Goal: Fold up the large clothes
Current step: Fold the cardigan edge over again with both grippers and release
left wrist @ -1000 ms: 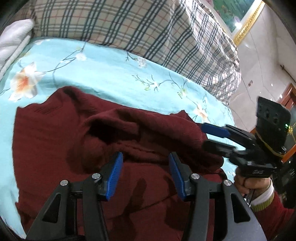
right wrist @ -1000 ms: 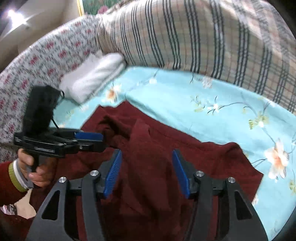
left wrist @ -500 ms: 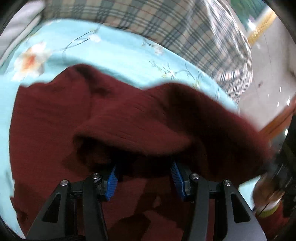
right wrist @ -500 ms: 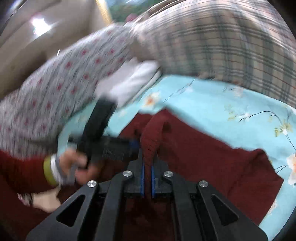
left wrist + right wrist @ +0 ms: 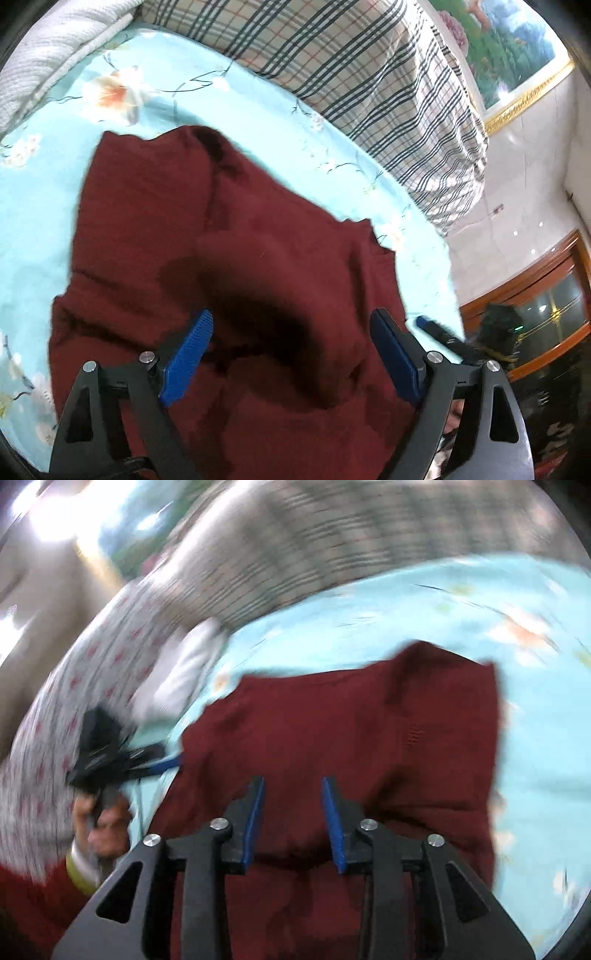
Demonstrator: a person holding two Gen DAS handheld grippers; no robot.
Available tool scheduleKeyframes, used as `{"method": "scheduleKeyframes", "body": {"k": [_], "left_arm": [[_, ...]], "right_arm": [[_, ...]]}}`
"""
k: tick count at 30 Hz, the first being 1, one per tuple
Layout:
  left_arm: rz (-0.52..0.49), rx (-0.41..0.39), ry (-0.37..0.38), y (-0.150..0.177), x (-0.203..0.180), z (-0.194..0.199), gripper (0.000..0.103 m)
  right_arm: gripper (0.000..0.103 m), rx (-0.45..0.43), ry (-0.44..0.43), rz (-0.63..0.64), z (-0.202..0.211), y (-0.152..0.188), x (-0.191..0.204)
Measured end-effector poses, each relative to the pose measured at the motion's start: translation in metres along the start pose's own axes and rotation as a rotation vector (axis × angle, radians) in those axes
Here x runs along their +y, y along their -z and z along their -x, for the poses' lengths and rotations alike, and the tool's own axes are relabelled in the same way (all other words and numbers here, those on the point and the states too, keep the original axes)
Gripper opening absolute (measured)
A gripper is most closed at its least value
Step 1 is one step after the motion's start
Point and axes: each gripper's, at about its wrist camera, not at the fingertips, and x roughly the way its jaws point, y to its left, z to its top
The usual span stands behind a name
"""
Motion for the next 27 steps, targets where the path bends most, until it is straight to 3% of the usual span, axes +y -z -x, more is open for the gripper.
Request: {"method": "scheduleKeyframes", "body": {"k": [2, 6, 8, 10, 11, 12, 13, 17, 19, 23, 27], "left_arm": [[0.015, 0.014, -0.02, -0.007, -0.003, -0.008, 0.087], [0.055, 0.031, -0.068, -0.006, 0.003, -0.022, 0.087], [0.061, 0.025, -0.071, 0.0, 0.009, -0.023, 0.082], [0.038, 0.015, -0.084, 0.006, 0.012, -0.024, 0.065], [0.019, 0.019, -0.088, 0.008, 0.011, -0.026, 0.046], [0.005, 0.029, -0.085, 0.01, 0.01, -0.029, 0.019], [-0.015, 0.04, -0.084, 0.011, 0.008, -0.032, 0.006], [-0.124, -0.054, -0.117, 0.014, -0.012, -0.019, 0.006], [-0.152, -0.101, -0.108, 0.017, -0.016, -0.012, 0.006], [-0.174, -0.081, -0.125, 0.03, -0.008, -0.025, 0.006], [-0.189, -0.032, -0.19, 0.044, -0.002, -0.042, 0.007]], "right_arm": [[0.045, 0.004, 0.031, -0.063, -0.004, 0.002, -0.011], [0.046, 0.018, 0.036, -0.122, -0.019, 0.002, -0.013], [0.047, 0.021, 0.044, -0.126, -0.025, 0.0, -0.012], [0.048, 0.048, 0.076, -0.119, -0.035, 0.002, -0.011], [0.048, 0.063, 0.094, -0.116, -0.039, 0.003, -0.011], [0.032, 0.079, 0.102, -0.114, -0.045, 0.002, -0.01], [0.005, 0.085, 0.095, -0.113, -0.047, 0.0, -0.01], [0.005, -0.132, 0.02, -0.081, -0.006, -0.013, -0.001], [0.005, -0.189, 0.035, -0.075, 0.006, -0.015, -0.004], [0.004, -0.08, 0.143, -0.119, -0.019, -0.003, -0.032], [0.007, -0.043, 0.157, -0.201, -0.019, 0.006, -0.046]]}}
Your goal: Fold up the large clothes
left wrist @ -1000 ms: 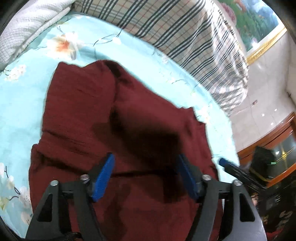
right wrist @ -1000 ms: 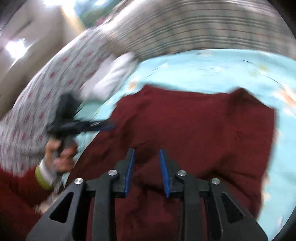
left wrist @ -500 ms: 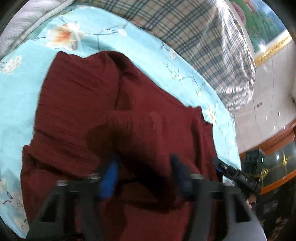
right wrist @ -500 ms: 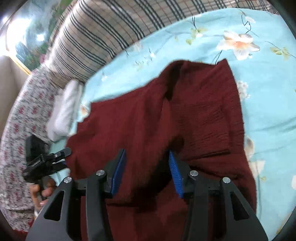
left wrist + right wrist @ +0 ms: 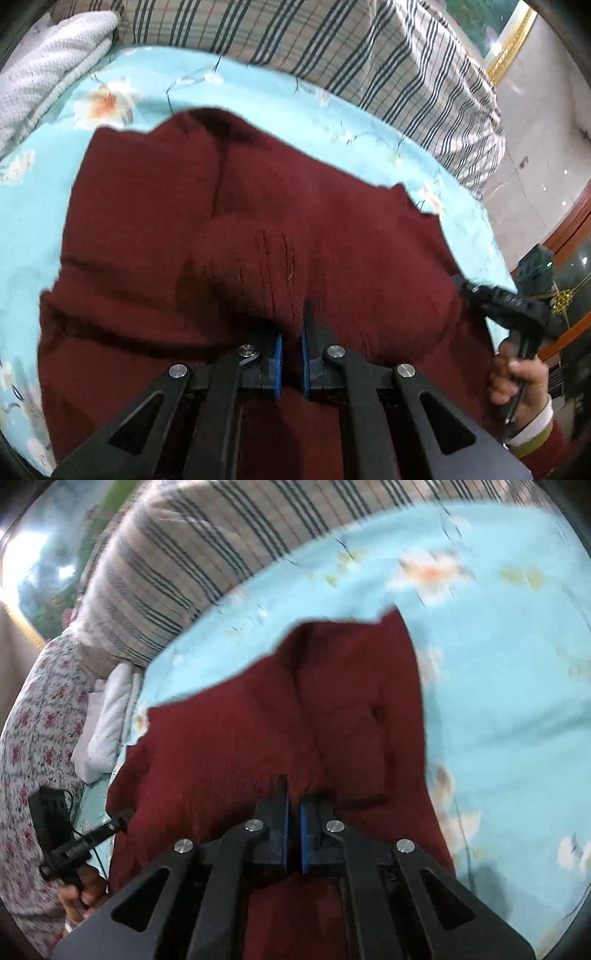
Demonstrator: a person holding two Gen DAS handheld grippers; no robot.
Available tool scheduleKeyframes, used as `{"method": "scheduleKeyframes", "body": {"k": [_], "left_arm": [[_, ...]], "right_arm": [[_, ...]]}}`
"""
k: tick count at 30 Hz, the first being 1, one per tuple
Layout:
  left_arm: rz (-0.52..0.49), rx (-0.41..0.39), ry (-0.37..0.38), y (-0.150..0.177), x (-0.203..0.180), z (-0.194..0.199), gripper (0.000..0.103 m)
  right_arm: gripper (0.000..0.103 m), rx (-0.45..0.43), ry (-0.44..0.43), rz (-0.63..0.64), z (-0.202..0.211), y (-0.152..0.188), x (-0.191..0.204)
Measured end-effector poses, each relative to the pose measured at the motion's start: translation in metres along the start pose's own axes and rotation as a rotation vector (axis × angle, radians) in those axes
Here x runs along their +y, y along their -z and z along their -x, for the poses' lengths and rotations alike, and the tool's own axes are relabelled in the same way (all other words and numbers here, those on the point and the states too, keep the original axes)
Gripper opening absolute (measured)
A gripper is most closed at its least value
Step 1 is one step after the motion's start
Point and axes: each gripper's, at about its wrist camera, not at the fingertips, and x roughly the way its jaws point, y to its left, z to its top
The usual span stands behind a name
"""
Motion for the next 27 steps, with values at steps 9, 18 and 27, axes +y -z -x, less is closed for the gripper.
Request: {"method": "scheduleKeyframes", "body": {"k": [9, 18, 27], "left_arm": [[0.047, -0.001, -0.003, 0.005, 0.003, -0.002, 0.009], [0.06, 0.018, -0.051, 0.009, 0.009, 0.016, 0.028], [0.096, -0.071, -0.154, 0.048, 0.027, 0.098, 0.069]], "right_arm": [[0.015, -0.042, -0.046, 0.189, 0.012, 0.014, 0.057], [0.025, -0.002, 0.05, 0.072, 0.012, 0.021, 0.025], [0.053, -0.065, 0.101, 0.095, 0.092, 0.074, 0.017]]}}
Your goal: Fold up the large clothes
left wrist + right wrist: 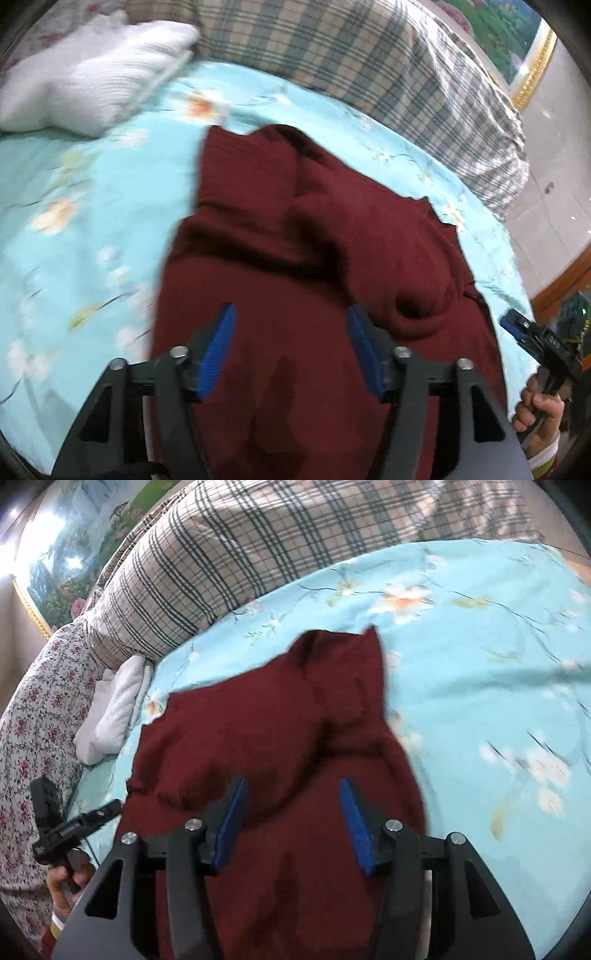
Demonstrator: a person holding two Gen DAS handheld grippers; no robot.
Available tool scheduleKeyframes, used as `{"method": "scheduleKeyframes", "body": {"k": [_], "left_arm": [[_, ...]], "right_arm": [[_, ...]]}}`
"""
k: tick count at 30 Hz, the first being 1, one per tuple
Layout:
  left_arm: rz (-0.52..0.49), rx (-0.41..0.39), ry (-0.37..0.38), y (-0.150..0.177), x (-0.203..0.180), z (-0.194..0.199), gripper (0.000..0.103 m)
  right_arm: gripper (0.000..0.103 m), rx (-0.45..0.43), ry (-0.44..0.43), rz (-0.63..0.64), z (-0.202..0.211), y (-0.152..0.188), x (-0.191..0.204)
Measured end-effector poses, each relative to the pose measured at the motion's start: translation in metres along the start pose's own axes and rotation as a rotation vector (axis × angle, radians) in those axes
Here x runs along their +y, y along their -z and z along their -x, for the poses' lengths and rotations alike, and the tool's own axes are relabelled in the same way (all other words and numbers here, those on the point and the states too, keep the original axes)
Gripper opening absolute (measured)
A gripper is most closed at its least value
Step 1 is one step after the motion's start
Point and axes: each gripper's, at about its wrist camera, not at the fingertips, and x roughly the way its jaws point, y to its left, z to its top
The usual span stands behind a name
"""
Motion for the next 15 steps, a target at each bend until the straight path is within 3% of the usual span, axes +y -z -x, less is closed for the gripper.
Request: {"method": "scheduleKeyframes", "body": {"k": [2, 6, 10, 13, 15], "left_arm": [[0.021, 0.006, -0.034, 0.012, 0.015, 0.014, 0.077], [0.056, 0.053, -0.059, 0.037, 0.045, 0.027, 0.08], [0.104, 0.103, -0.023, 0.056, 0.065, 0.028, 0.081], [0.083, 0.143, 0.053, 0.064, 0.061, 0.031, 0.092], [0.048, 0.179, 0.103, 0.07, 0.054, 0.03, 0.094]], "right_arm": [[0.053, 0.005, 0.032, -0.008, 0.009, 0.013, -0.009], [0.053, -0.01, 0.062, -0.059, 0.034, 0.033, -0.037], [0.053, 0.013, 0.047, -0.104, 0.048, 0.049, -0.057], [0.053, 0.061, -0.037, -0.144, 0.045, 0.064, -0.065], [0.053, 0.112, -0.171, -0.174, 0.039, 0.078, -0.065]]}}
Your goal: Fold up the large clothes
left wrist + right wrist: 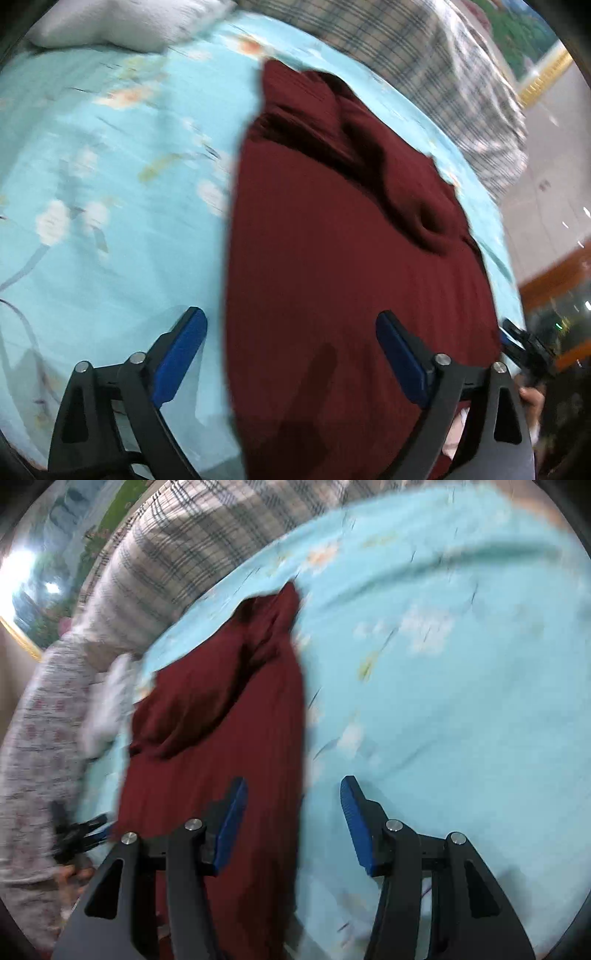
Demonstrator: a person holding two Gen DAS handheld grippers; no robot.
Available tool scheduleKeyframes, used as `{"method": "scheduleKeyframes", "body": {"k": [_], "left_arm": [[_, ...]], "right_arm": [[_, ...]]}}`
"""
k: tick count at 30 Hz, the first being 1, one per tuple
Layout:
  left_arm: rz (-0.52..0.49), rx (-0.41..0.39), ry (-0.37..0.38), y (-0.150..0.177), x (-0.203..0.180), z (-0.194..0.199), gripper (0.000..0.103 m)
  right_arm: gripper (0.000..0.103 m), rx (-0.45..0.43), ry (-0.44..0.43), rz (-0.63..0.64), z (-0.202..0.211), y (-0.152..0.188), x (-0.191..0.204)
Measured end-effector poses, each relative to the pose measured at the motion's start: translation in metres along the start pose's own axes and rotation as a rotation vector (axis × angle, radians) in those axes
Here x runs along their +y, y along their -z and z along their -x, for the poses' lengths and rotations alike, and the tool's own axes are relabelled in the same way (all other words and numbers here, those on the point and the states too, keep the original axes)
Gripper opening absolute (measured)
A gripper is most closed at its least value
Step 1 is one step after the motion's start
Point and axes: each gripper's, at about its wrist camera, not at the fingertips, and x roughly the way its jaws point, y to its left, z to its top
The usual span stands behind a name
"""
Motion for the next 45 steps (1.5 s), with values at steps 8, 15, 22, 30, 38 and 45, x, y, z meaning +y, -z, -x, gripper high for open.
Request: {"method": "scheduleKeyframes", "body": {"k": [8, 15, 22, 30, 38, 45], "left_arm": [[-0.14, 0.011, 0.043, 0.046, -0.018, 0.009, 0.082], [-0.124, 0.002, 0.112, 0.061, -0.012, 0.017, 0.054], [-0.118, 0.024, 0.135, 0.064, -0.006, 0.017, 0.016], [-0.118, 0.018, 0.139, 0.066, -0.014, 0.013, 0.008], [-0.103, -0.083, 0.196, 0.047, -0.021, 0.039, 0.007], [-0.094, -0.189, 0.231, 0.02, -0.039, 0.064, 0.007]], "right_arm": [[0.053, 0.13, -0.136, 0.166, 0.0, 0.049, 0.028], [0.036, 0.103, -0.168, 0.137, -0.01, 0.057, 0.028], [0.012, 0.105, -0.126, 0.126, -0.012, 0.058, 0.021], [0.012, 0.137, -0.127, 0.184, -0.012, 0.061, 0.027], [0.005, 0.026, -0.262, 0.159, 0.004, 0.047, 0.03], [0.005, -0.056, -0.331, 0.167, 0.021, 0.022, 0.046]]}}
